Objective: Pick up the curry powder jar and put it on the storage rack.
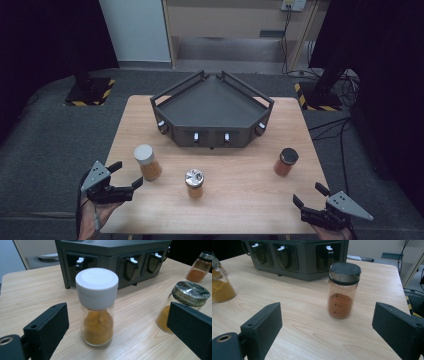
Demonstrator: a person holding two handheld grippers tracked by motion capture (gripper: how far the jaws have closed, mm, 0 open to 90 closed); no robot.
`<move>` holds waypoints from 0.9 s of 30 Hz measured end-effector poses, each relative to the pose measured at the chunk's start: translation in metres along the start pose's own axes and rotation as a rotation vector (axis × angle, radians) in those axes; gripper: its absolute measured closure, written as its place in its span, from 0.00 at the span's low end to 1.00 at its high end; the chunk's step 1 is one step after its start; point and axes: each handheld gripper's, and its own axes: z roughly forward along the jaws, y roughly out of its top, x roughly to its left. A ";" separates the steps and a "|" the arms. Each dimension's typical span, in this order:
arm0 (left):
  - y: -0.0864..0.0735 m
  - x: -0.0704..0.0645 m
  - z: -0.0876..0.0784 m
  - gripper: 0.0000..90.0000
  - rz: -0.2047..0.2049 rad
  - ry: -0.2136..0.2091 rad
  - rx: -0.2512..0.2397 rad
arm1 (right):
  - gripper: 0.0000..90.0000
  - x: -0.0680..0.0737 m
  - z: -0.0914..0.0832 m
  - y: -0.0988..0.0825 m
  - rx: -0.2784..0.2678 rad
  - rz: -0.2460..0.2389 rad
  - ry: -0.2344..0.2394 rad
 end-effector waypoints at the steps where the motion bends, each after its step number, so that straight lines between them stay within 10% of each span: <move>1: 0.002 0.002 0.001 0.04 0.002 -0.003 0.000 | 0.10 0.000 0.000 0.000 0.000 0.000 0.000; 27: 0.040 0.033 0.040 0.05 0.046 -0.061 0.077 | 0.10 -0.001 0.001 -0.001 -0.001 0.010 0.000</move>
